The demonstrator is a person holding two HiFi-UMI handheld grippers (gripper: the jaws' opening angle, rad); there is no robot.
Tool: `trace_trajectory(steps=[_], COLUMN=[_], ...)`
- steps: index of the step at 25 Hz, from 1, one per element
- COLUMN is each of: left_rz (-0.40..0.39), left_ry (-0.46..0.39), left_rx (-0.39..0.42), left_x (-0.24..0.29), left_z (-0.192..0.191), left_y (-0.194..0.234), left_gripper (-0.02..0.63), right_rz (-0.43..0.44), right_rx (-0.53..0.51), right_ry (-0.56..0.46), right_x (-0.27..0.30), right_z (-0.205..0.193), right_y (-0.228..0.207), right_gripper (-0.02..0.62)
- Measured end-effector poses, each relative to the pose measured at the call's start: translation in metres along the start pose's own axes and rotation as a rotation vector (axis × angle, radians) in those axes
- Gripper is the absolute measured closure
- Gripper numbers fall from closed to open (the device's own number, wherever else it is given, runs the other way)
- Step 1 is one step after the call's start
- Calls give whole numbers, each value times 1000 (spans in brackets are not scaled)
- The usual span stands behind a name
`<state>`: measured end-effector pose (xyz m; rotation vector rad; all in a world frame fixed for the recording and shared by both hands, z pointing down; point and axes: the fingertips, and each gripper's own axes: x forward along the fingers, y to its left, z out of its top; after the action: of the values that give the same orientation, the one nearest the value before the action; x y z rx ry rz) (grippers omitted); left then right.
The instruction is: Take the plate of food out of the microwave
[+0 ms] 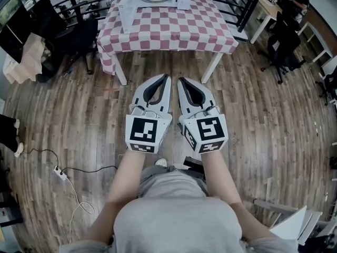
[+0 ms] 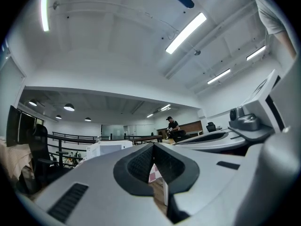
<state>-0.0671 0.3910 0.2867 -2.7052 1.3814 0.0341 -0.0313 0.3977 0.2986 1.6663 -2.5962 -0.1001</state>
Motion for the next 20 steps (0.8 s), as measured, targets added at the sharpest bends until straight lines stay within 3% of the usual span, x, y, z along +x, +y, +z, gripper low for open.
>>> trace_trajectory(steps=[12, 20], left_rz=[14, 20], left_ry=[44, 66], left_rx=[-33, -40], left_x=[17, 36], left_z=[-16, -25], left_y=[42, 51], left_gripper=[603, 604], right_rz=[-37, -16], right_rx=[-14, -16], right_ry=[48, 54], right_x=[30, 49], right_z=[-10, -18], right_y=[-6, -15], right_gripper=[569, 569])
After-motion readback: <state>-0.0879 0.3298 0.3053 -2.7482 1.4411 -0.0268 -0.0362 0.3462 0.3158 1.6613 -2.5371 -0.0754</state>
